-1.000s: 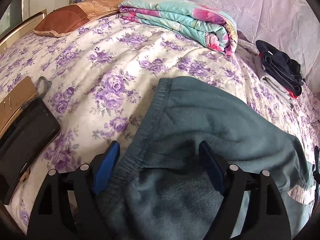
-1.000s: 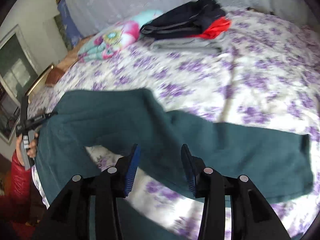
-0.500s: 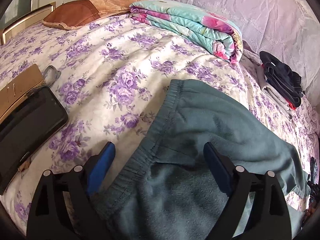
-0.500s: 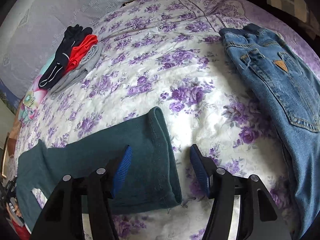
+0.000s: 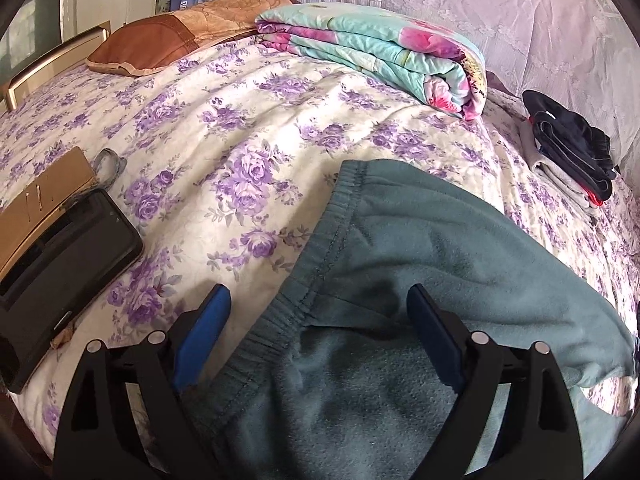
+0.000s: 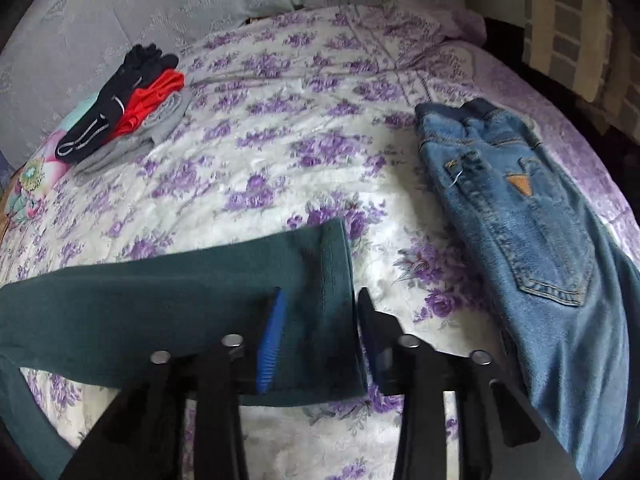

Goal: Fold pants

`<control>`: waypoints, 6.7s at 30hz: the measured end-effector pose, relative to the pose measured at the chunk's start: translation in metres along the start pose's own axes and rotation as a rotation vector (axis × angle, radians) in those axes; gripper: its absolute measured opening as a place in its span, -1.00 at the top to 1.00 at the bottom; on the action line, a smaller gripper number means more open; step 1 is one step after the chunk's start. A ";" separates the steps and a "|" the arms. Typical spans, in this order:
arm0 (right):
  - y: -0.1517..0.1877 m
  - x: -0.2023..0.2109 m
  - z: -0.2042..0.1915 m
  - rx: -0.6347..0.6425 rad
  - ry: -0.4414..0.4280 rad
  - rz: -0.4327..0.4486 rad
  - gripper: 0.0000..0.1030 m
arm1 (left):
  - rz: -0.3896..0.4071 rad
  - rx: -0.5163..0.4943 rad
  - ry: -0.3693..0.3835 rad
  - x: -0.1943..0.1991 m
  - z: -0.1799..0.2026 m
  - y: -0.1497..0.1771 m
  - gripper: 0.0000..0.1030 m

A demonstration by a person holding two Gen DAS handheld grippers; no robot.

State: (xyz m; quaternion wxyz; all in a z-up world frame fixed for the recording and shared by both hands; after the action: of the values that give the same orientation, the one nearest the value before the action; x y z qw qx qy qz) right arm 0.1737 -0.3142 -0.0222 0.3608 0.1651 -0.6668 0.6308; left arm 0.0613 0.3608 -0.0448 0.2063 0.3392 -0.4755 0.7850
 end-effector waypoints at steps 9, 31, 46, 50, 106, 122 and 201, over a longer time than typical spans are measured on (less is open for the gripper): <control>0.047 0.004 -0.099 0.222 -0.189 -0.164 -0.28 | 0.172 -0.277 -0.132 0.033 0.051 0.009 -0.69; 0.073 0.071 -0.282 0.453 -0.413 -0.106 -0.62 | 0.175 -0.337 -0.111 0.034 0.074 0.024 -0.69; 0.044 0.108 -0.198 0.071 -0.562 0.203 -0.88 | 0.122 -0.288 -0.046 0.027 0.052 -0.004 -0.73; 0.032 0.124 -0.161 -0.016 -0.643 0.385 -0.93 | 0.137 -0.308 -0.053 0.029 0.050 -0.023 -0.77; 0.002 -0.008 -0.308 0.914 -0.633 -0.074 0.15 | -0.114 0.013 0.373 -0.075 -0.003 -0.080 -0.79; 0.012 0.007 -0.313 0.888 -0.566 0.020 0.92 | -0.083 -0.008 0.380 -0.080 -0.007 -0.083 0.52; 0.215 0.193 -0.207 0.862 -0.736 0.028 0.83 | -0.082 0.139 0.221 0.103 -0.081 0.061 0.50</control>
State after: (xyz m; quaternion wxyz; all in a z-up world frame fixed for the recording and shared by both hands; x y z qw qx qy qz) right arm -0.0475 -0.0378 -0.0557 -0.0039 0.4978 -0.4329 0.7515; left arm -0.0763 0.4047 -0.0331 0.2653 0.2833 -0.3799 0.8397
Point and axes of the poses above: each gripper's, at about its wrist camera, not at the fingertips, and x roughly against the way its jaws point, z to its right, y to its underside, the point moved 1 cm from there along -x, roughly the way its jaws point, and after that the axes turned 12 degrees about y, right-handed, at the moved point
